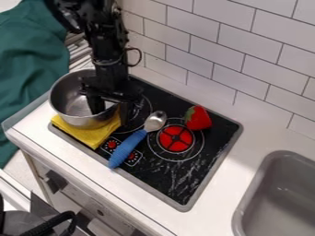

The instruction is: Move the silver pan to the right burner

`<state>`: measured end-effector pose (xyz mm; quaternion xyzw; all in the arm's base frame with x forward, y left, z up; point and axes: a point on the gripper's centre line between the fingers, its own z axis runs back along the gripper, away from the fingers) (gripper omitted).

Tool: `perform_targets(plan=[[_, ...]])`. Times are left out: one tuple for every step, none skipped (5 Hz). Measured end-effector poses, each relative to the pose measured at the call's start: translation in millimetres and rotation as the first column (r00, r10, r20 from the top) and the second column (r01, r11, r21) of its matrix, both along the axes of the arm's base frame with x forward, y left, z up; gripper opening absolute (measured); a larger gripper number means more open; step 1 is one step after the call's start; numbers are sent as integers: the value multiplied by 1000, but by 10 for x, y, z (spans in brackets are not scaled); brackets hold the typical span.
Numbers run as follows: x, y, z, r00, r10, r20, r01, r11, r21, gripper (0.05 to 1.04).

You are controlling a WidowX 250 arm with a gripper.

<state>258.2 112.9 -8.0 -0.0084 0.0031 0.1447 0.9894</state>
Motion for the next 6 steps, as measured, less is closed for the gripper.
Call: perform_targets(plan=[[35,-14,18,1000,6,2,-7,1000,7,354],[59,-61,22,1000,-7,3,7,1000,13,155],[74,-109,120,1000,-10,16,9,999,32,62],[66,-188,361,998,-23,50,19,997,79,55],[58,-418,679,989,-83,119,66,987,144,55],[45,-927,870,970,-180,164,151,973,174,55]])
